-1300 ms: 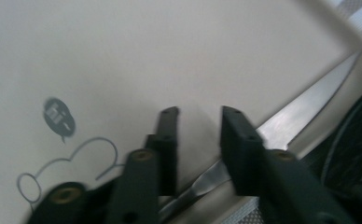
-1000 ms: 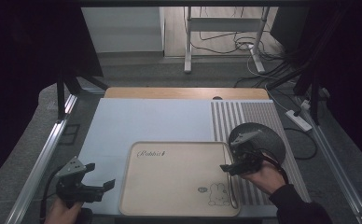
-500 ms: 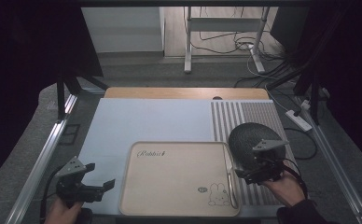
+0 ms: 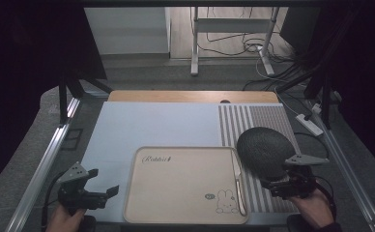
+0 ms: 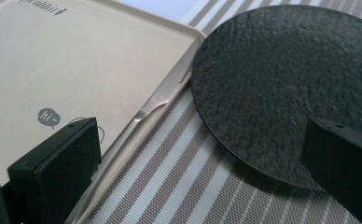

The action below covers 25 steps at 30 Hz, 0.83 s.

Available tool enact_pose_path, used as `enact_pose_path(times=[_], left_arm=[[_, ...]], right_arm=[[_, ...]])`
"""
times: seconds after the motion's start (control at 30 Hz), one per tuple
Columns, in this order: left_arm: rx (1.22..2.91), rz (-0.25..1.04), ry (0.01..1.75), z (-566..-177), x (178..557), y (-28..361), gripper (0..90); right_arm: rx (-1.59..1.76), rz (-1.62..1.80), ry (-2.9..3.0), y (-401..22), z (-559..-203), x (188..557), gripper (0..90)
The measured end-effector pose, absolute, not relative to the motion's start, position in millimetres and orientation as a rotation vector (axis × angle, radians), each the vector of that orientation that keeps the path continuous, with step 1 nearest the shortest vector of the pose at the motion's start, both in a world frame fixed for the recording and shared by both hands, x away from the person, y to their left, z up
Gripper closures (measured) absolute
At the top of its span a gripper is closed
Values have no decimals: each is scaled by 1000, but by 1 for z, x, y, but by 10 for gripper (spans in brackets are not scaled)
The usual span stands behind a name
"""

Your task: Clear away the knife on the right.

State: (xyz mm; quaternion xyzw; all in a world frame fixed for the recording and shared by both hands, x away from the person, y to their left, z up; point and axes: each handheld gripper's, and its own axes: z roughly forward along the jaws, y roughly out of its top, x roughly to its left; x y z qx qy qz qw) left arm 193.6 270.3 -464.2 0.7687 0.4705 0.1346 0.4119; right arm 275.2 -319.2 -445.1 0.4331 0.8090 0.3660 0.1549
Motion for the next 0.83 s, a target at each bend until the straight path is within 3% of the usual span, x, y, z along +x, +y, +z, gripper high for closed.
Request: enact_pose_path(times=[0.83], left_arm=[[1927, 332, 1191, -464, 194, 272, 5]], right_arm=[[1255, 1042, 2249, -334, -436, 250, 0]])
